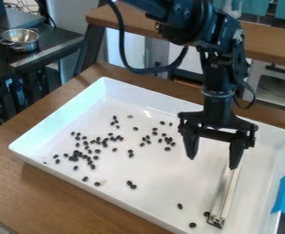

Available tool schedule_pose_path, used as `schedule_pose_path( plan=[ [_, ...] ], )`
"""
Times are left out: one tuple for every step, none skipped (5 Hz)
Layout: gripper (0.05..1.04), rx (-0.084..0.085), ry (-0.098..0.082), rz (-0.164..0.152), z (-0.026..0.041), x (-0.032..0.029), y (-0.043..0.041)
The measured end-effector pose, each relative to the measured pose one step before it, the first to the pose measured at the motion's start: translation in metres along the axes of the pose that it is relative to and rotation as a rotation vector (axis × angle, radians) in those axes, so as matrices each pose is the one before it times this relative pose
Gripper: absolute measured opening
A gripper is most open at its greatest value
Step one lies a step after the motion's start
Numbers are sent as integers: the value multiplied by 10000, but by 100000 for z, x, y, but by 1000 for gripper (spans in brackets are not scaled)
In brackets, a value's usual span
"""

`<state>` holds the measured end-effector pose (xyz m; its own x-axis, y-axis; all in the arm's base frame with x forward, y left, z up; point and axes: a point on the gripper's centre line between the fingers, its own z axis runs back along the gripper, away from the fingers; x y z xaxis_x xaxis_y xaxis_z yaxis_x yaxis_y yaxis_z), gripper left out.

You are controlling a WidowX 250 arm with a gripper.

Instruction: Sweep into pile

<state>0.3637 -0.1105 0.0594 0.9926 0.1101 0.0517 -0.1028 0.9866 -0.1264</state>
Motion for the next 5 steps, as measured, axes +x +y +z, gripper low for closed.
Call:
schedule_pose_path(
  plan=[
    [1002,94,354,76,-1311,-348,207],
    [1003,-197,140,16,-200,-373,-232],
    [1003,9,29,15,0,-47,14],
    [1003,130,69,138,-72,-225,-167],
    [1002,163,-131,-207,155,-343,-1507]
  ],
)
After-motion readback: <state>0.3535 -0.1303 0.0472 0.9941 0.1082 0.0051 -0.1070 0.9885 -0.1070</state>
